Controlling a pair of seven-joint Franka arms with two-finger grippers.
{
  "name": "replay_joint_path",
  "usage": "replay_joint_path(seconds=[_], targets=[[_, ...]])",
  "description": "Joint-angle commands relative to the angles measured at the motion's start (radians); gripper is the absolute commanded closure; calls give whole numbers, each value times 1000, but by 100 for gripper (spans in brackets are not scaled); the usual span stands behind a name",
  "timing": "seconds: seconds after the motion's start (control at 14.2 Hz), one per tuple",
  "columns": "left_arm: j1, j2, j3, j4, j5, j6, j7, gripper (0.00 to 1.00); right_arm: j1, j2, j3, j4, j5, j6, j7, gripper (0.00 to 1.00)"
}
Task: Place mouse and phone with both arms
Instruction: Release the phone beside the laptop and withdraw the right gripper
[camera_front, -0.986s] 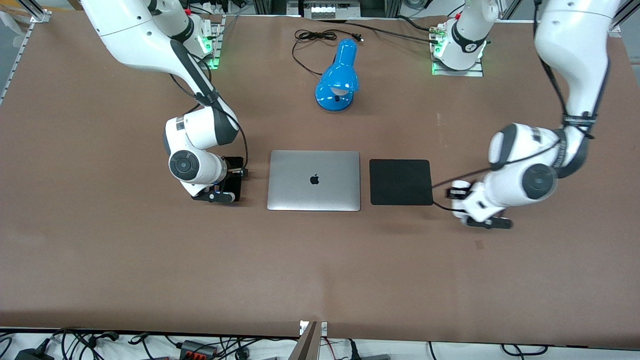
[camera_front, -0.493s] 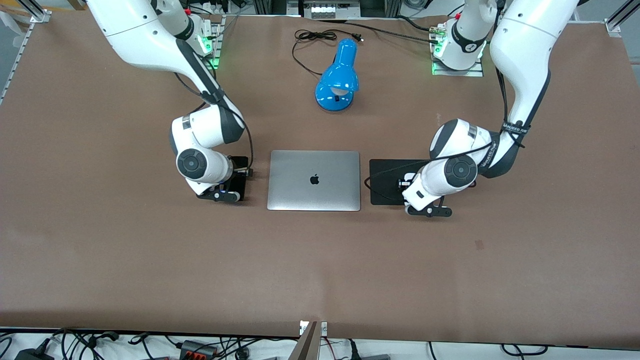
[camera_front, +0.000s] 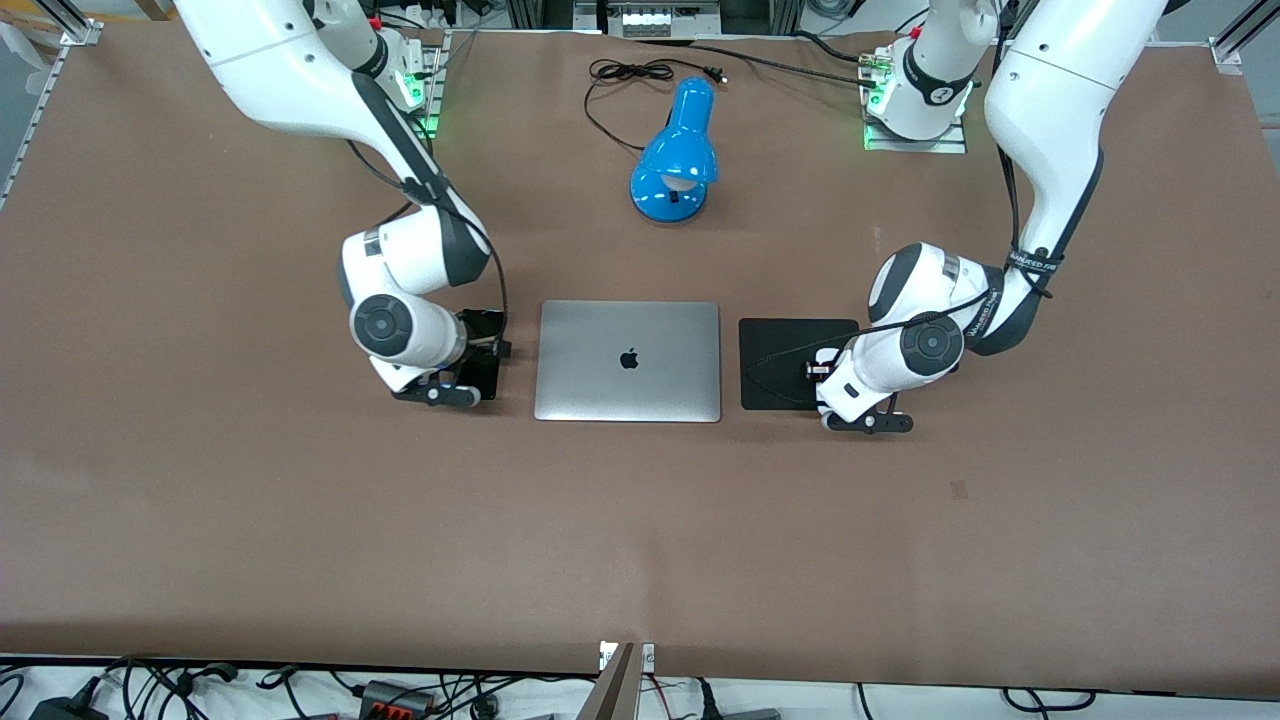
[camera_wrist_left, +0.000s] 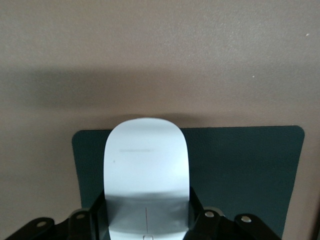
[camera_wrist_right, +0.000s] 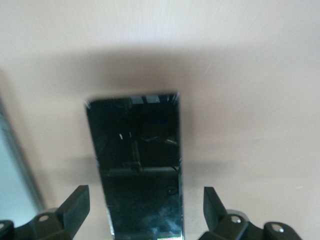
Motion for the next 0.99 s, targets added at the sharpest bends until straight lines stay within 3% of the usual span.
replay_joint_path(seconds=[0.0,0.14,0.21,0.49,0.77,0.92], targets=[[6,-6,-5,-22,21,28,-12,59,-87,-191,5,36,13,-146,-17,0],[6,5,-5,-20,20,28,-64,36,-168,-258,5,102,12,-353,-26,0],[-1,8,-5,-20,21,28,-105,0,-190,-288,5,107,10,-451,-62,0],[-6,9,-3,-17,24,28,-106,0,-253,-443,-13,109,-7,-631,-185,0],[-6,-18,-2,-8,24,10,-109,0,-254,-494,-13,118,-8,-653,-201,0],[5,-35,0,36,24,-64,-105,0,-259,-523,-19,148,-13,-661,-202,0]])
